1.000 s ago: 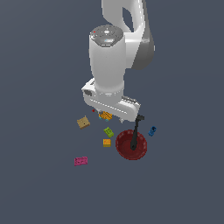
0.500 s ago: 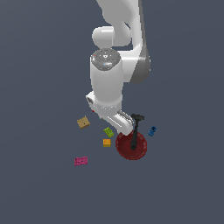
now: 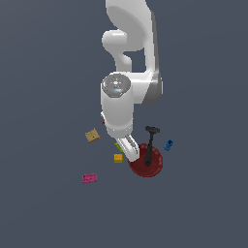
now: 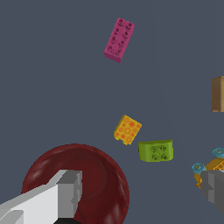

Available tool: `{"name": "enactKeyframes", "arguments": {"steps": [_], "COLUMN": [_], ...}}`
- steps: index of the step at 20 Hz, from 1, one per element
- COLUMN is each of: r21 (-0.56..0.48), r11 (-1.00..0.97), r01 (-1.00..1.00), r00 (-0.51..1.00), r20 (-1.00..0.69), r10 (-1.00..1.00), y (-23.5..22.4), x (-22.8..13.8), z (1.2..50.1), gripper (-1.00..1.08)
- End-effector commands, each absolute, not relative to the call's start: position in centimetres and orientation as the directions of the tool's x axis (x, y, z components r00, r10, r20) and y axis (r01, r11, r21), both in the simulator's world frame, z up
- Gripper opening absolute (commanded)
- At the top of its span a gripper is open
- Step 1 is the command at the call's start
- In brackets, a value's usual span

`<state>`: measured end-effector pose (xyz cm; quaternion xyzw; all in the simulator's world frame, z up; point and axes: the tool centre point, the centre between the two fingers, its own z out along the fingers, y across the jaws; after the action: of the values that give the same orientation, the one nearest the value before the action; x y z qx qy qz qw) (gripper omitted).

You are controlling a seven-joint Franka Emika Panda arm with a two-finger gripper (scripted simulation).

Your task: Pick up a designated object from a clutter of objects.

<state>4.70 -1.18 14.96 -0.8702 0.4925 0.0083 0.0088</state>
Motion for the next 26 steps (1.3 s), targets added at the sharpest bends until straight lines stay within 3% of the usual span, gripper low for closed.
{"name": "enactKeyframes", "arguments": {"steps": [1,15,26], "r21": [-0.006,0.0,0.0], "r11": [-0.451,-0.113,-0.01], "r01": [-0.892,-0.994,-1.0], "r00": [0.451,0.113,0.01], "r20": [-0.022,-0.007,0.0], "r10": [-0.892,-0.994,-1.0], "y": [-1.3,-2.2,-2.5], "x": [4.8,5.0,4.9], "z": [13.8,8.3,6.7], "gripper": [1.0,1.0,1.0]}}
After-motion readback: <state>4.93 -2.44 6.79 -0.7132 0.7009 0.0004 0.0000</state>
